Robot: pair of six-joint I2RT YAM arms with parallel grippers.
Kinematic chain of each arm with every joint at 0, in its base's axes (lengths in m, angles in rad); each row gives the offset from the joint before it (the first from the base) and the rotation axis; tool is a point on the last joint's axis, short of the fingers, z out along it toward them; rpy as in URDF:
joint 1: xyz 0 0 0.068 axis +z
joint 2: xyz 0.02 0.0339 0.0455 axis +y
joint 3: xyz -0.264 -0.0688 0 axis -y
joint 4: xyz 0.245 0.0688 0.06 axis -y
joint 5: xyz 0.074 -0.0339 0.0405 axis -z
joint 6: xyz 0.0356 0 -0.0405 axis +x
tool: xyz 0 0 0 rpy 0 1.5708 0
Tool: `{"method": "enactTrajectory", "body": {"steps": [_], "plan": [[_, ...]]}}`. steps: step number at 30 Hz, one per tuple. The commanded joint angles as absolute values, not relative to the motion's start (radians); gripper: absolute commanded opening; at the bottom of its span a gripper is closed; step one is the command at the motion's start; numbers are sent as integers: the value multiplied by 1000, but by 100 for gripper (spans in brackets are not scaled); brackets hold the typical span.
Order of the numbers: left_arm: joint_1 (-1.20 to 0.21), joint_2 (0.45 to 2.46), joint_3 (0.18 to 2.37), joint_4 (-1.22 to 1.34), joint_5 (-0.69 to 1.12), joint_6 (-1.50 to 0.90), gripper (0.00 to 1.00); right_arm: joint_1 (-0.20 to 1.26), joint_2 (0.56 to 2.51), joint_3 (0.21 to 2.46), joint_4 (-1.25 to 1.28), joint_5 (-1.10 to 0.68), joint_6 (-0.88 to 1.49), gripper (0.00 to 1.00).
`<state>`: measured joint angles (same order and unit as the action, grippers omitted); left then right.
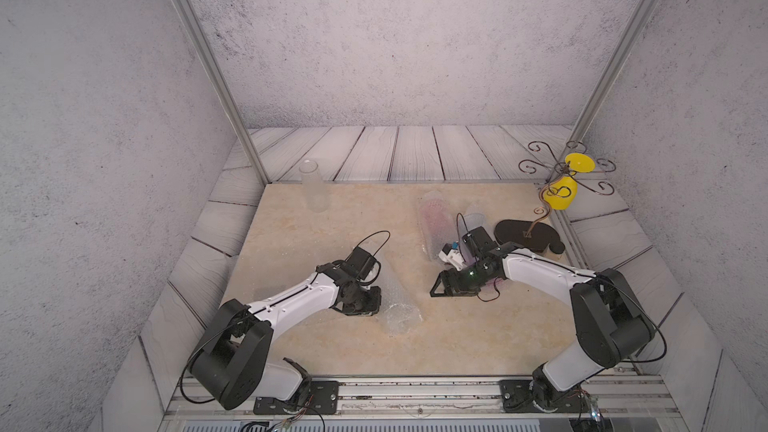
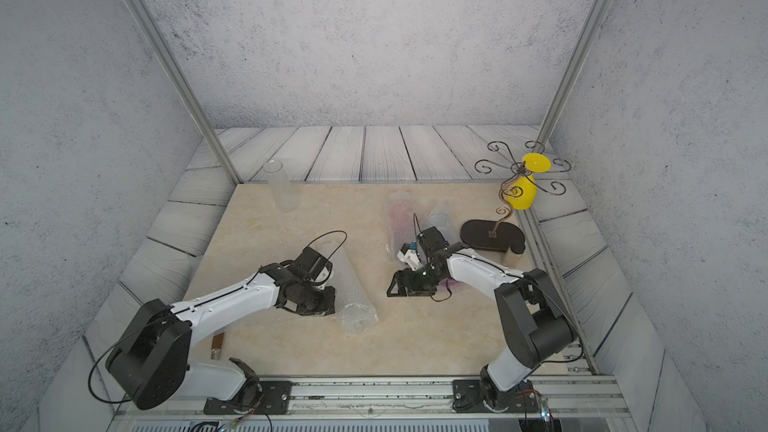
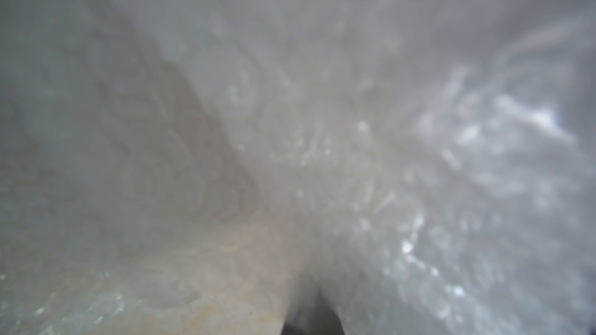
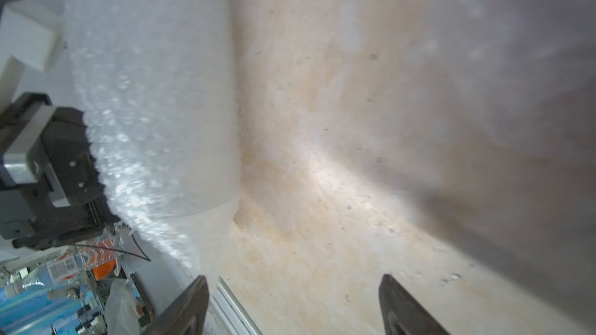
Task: Unwrap the vase from the bubble wrap
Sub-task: Unwrap the bubble wrap at the center of the board.
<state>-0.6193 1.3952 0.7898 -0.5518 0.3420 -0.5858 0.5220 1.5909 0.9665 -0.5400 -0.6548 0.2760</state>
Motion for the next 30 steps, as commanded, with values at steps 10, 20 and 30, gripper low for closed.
{"method": "enactTrajectory", "body": {"steps": [10,20,30], "plan": [[-627,1457,958,-515,429,-573,0,606,1555,1003,-657,-576,191,83],[-632,1475,1003,-564,409,-570,0,610,1591,1025,-643,-651,200,82],[-634,1503,1014,-518,458,-605,0,629,1629,1028,-644,-708,176,61]]}}
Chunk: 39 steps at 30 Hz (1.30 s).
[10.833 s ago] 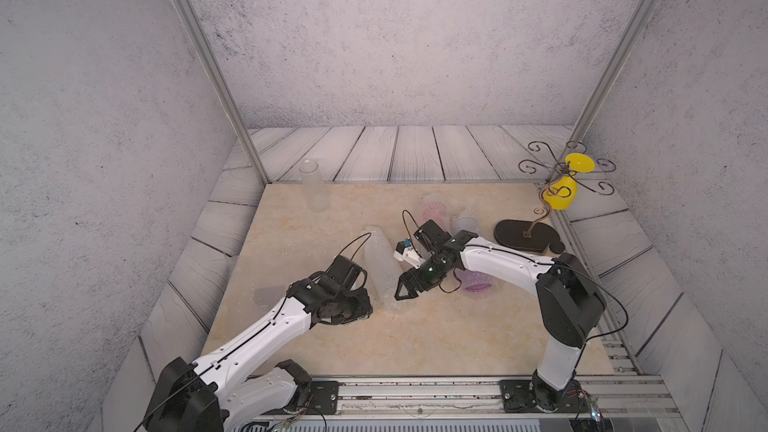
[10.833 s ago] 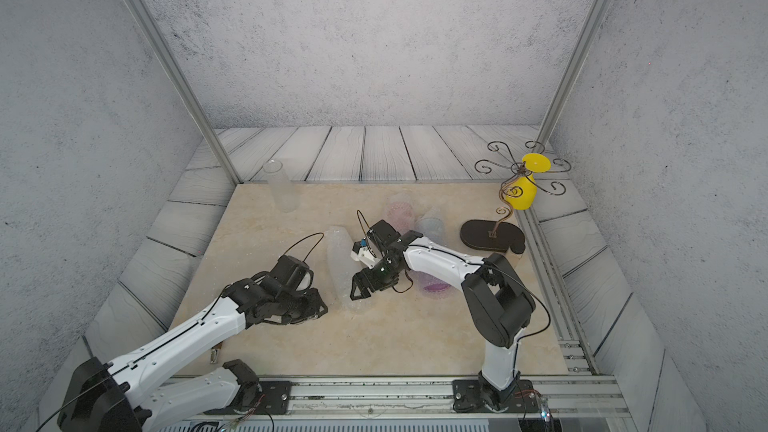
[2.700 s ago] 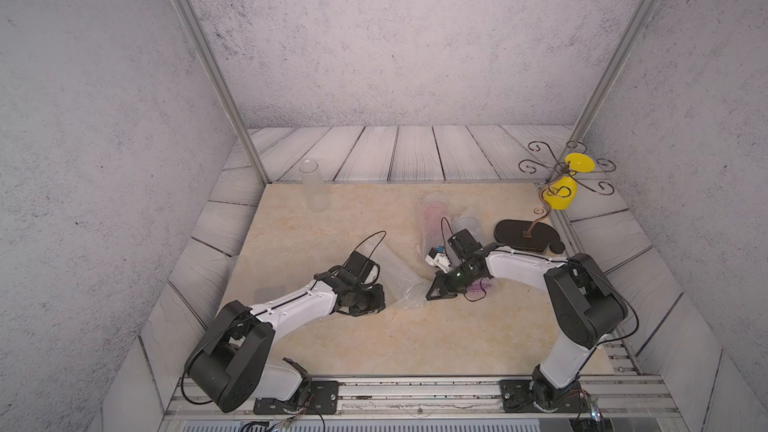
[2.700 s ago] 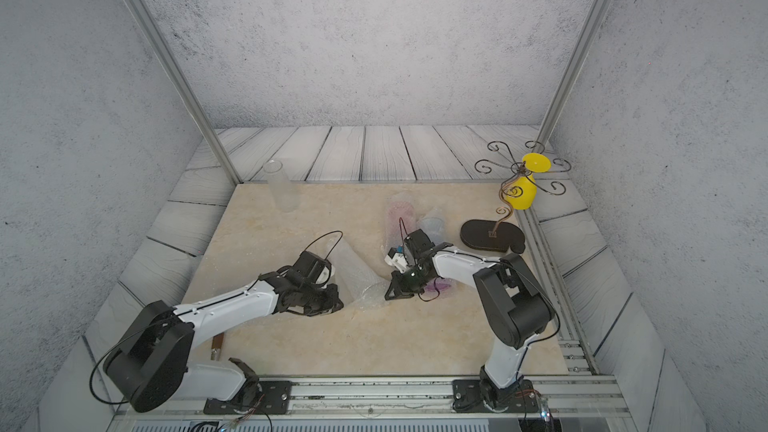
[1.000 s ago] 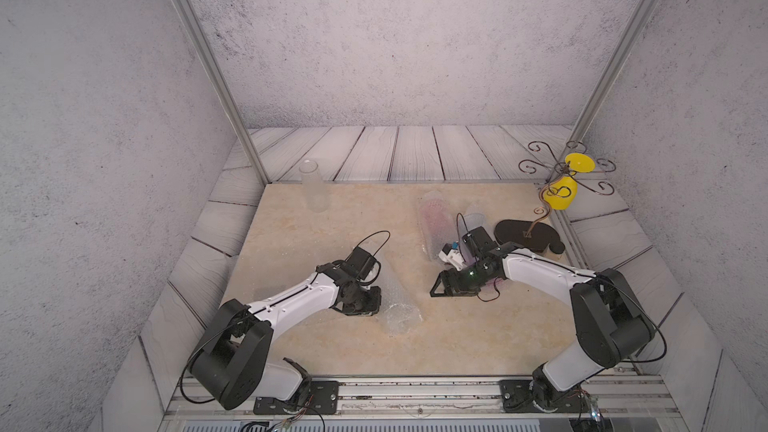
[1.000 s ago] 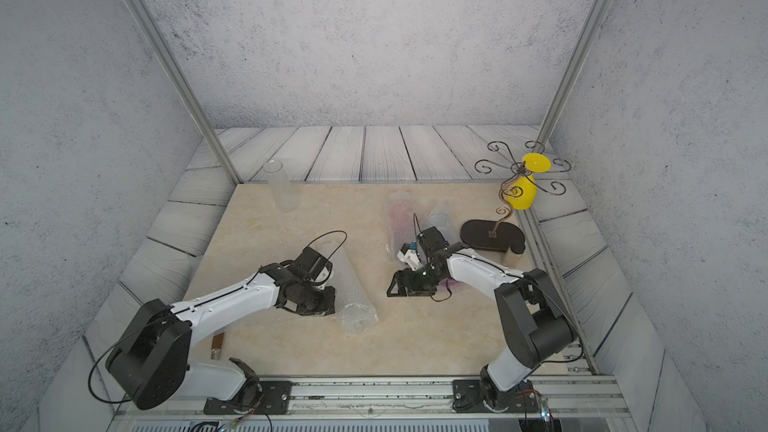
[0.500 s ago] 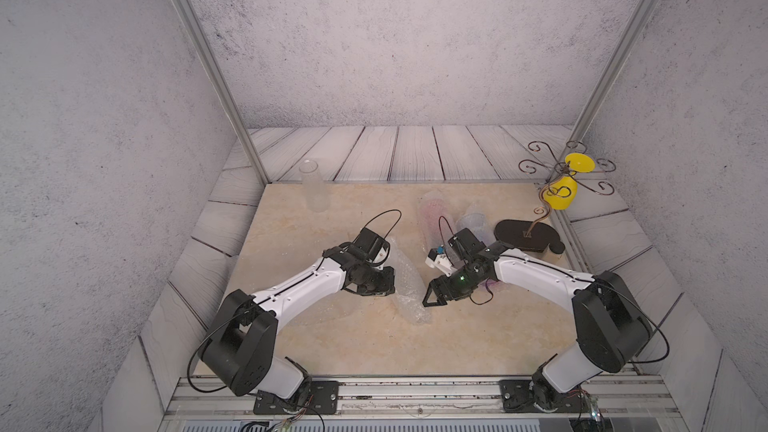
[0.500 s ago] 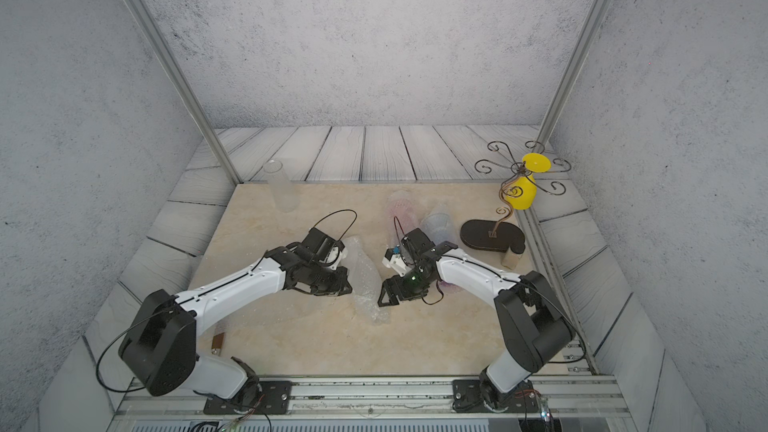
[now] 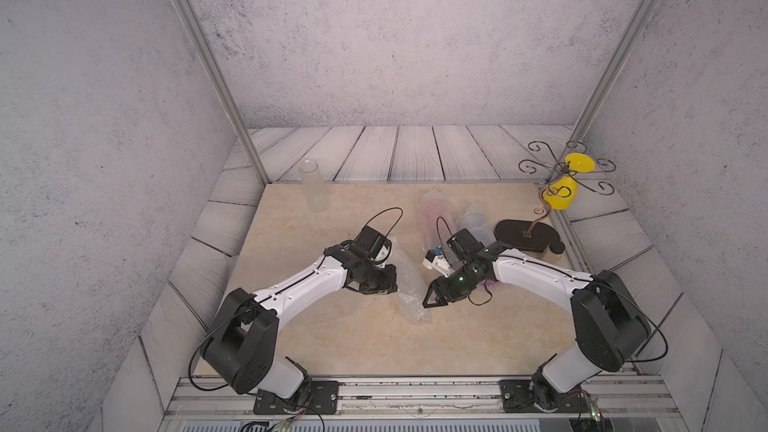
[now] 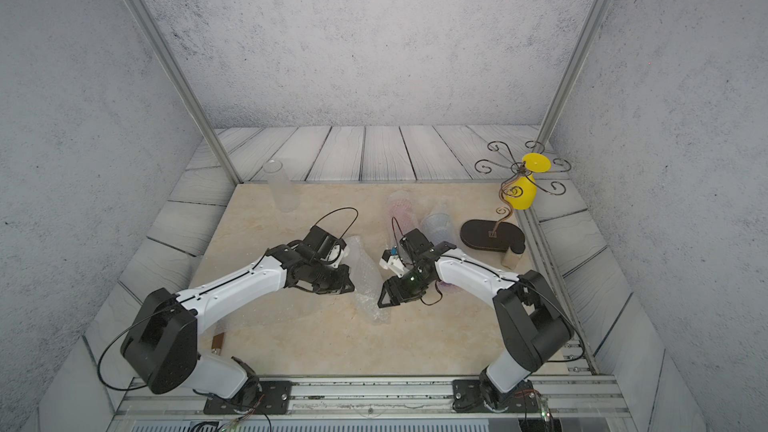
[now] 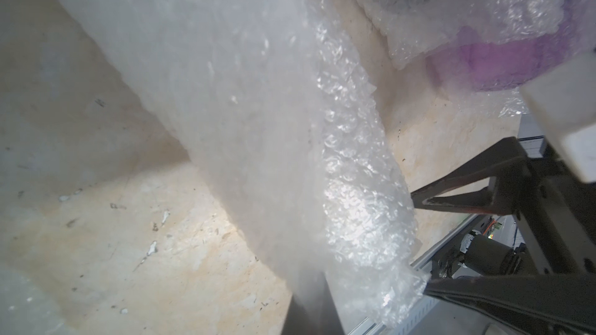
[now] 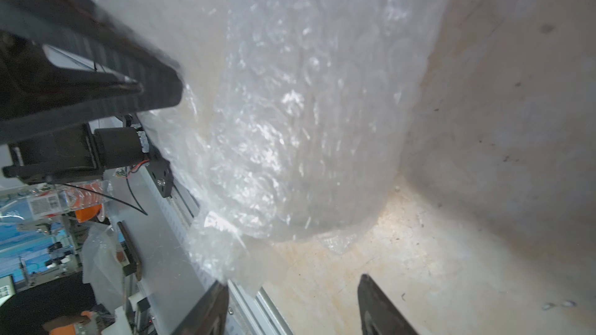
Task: Unwrap the vase from the bubble wrap
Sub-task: Unwrap the bubble wrap at the center of the board.
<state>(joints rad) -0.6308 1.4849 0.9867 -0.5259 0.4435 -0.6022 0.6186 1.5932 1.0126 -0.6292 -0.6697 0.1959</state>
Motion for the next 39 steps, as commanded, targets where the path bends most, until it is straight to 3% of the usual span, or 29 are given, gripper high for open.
{"method": "enactTrajectory", "body": {"steps": [1,8,13,20,23,29,32,39], "plan": [[-634,1505,1015,-521,457,-603,0,634,1634,1034,-645,-710,171,61],[-637,1512,1000,-502,468,-619,0,670,1641,1040,-624,-731,169,60],[-643,1519,1006,-503,473,-620,0,669,1652,1008,-571,-729,207,48],[-649,1501,1002,-518,458,-620,0,669,1639,966,-495,-749,241,16],[-652,1490,993,-518,445,-627,0,669,1622,963,-492,-734,233,7],[-653,1467,972,-517,428,-640,0,669,1570,920,-435,-741,246,9],[-653,1462,971,-528,428,-637,0,670,1553,912,-423,-737,249,3],[-690,1411,1031,-716,307,-569,28,669,1485,878,-369,-742,266,0]]}}
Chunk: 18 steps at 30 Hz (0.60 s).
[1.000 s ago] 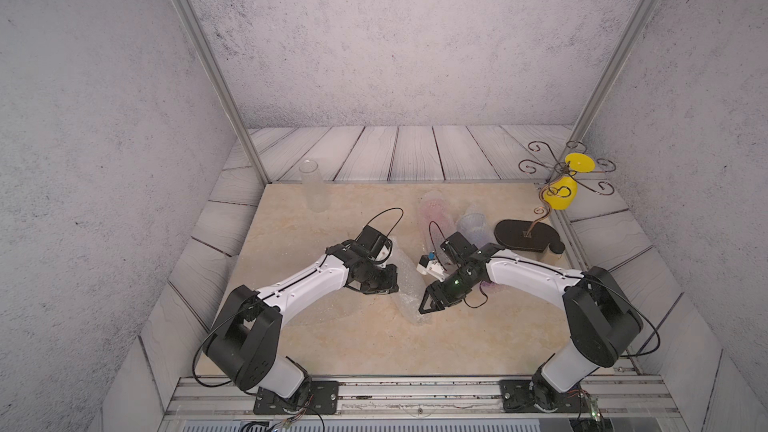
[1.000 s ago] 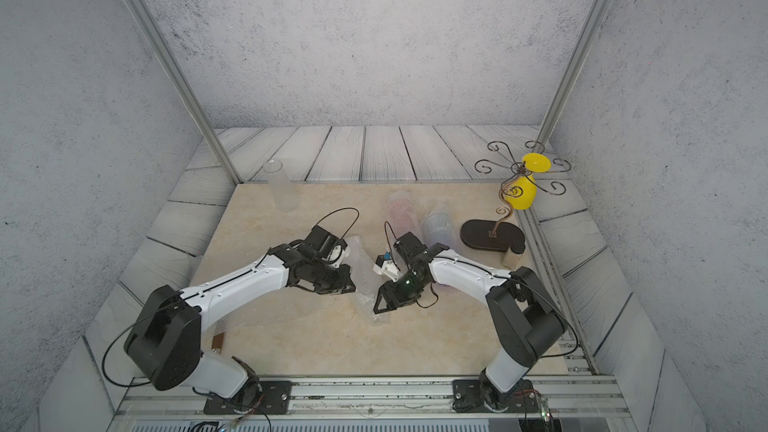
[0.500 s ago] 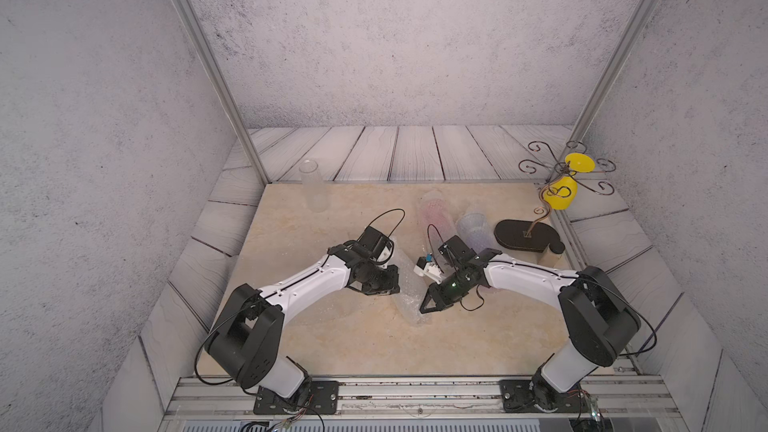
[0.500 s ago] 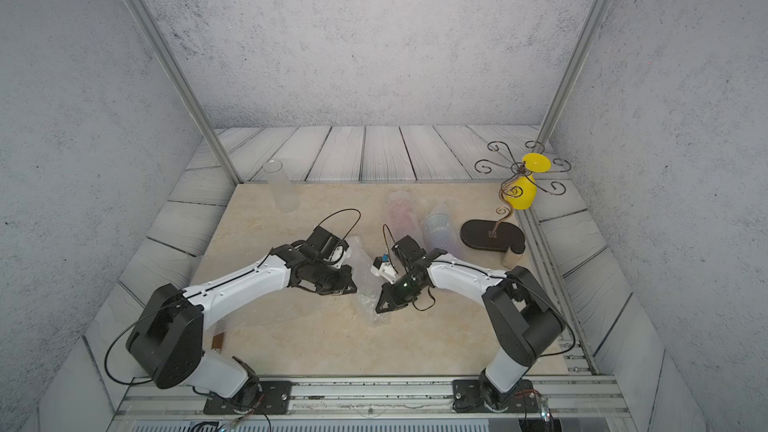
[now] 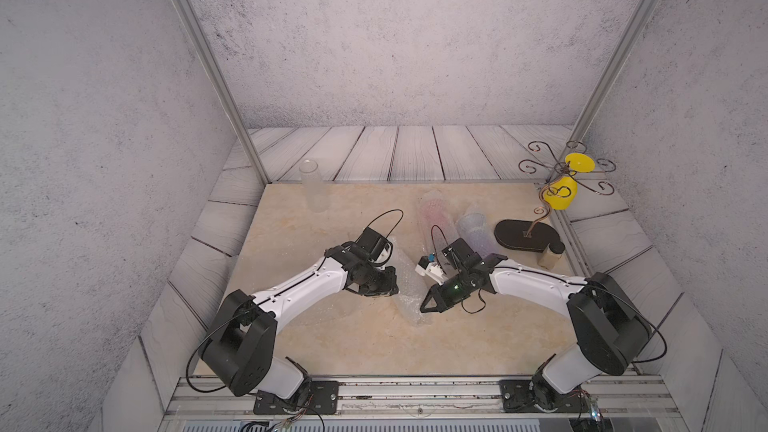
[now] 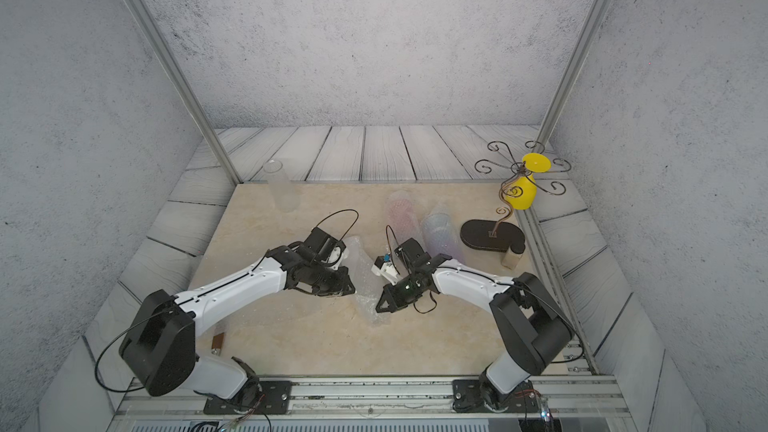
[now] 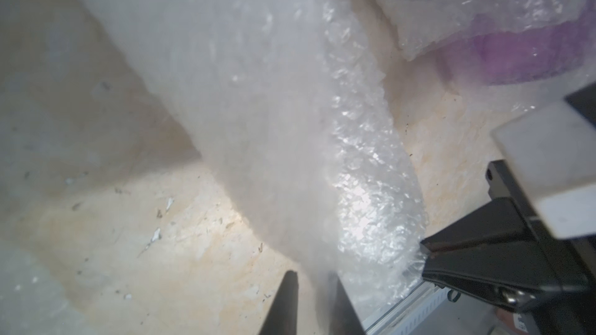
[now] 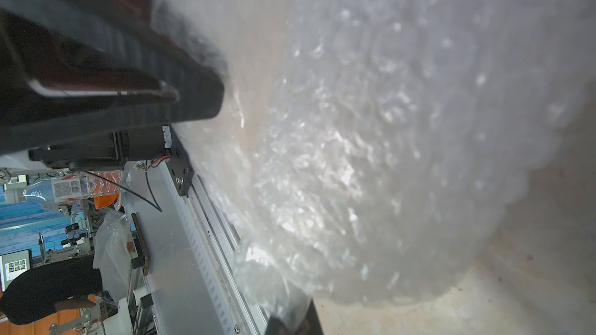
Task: Unwrap the vase from the bubble wrap
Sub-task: Unwrap the bubble wrap at the center of the board.
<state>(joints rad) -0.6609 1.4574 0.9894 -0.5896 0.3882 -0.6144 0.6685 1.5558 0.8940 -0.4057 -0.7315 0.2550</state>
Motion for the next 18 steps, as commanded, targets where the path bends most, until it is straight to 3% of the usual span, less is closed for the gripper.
{"method": "enactTrajectory", "body": {"steps": [1,7,11,18], "plan": [[-705,1398,1040,-745,280,-561,31,669,1474,873,-360,-745,271,0],[-851,1318,1041,-785,158,-561,49,669,1461,864,-351,-754,275,0],[-959,1301,1008,-672,122,-571,50,670,1458,864,-348,-755,278,0],[-1006,1420,1014,-500,97,-593,47,669,1455,859,-345,-763,282,0]]}}
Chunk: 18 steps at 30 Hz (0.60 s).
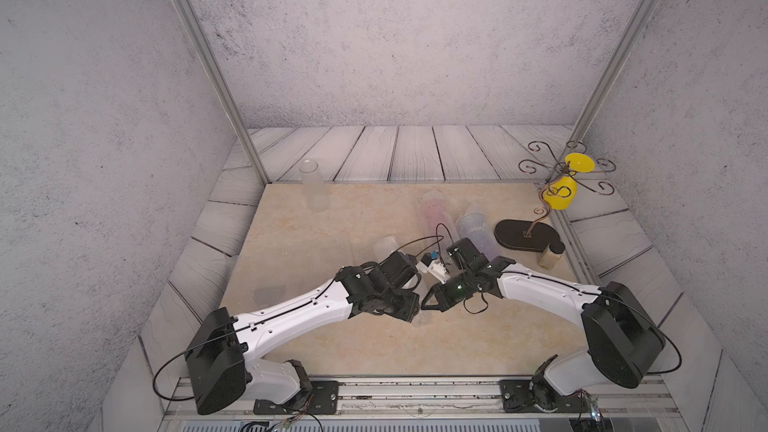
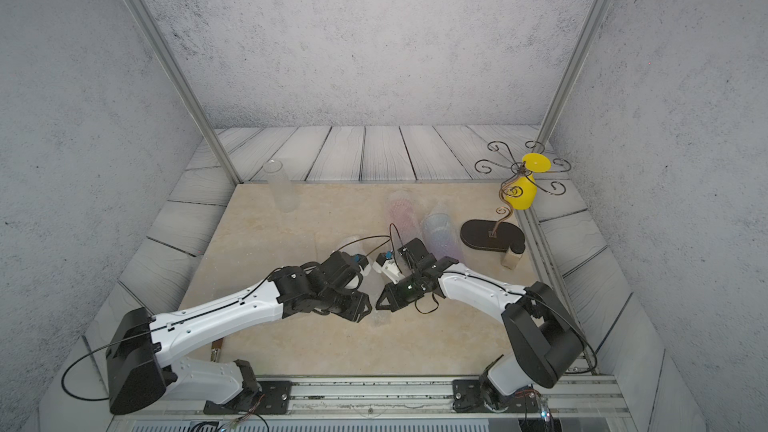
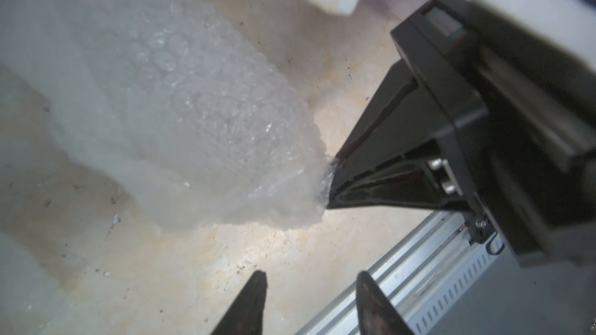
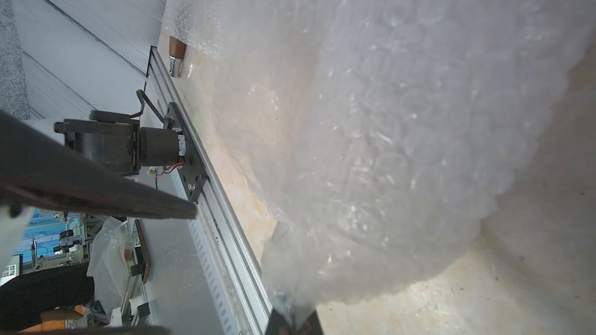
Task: Unwrap the vase from the bubble wrap
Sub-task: Unwrap the bubble wrap at the center of the board.
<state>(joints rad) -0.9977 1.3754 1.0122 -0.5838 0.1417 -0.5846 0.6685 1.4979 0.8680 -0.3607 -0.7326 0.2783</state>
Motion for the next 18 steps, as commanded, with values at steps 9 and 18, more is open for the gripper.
{"method": "enactTrajectory", "body": {"steps": [9,18], "plan": [[-1008,1463,990,-448,7,-585,44,669,1448,853,-344,-765,281,0],[-1007,1500,973,-394,18,-529,34,669,1453,861,-348,-768,287,0]]}}
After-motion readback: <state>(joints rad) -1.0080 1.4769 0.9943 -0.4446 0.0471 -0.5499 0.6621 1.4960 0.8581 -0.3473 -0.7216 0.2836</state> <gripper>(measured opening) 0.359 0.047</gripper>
